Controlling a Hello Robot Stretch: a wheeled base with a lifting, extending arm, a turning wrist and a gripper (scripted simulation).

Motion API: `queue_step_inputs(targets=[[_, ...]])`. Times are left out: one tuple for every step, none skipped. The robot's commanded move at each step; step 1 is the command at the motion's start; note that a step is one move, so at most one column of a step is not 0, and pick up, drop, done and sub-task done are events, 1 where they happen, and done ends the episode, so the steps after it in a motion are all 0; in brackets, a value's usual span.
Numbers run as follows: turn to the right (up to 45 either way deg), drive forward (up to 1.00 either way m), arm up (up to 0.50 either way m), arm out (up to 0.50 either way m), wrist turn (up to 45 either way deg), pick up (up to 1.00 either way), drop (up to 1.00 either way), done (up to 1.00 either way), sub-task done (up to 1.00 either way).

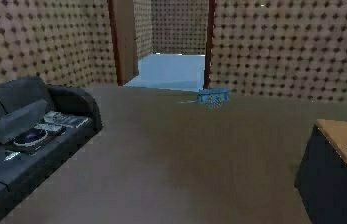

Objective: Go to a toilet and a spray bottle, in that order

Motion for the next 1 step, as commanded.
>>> queue_step_inputs(targets=[[0.0, 1.0, 0.0, 0.0, 0.0, 0.0, 0.0, 0.0, 0.0]])
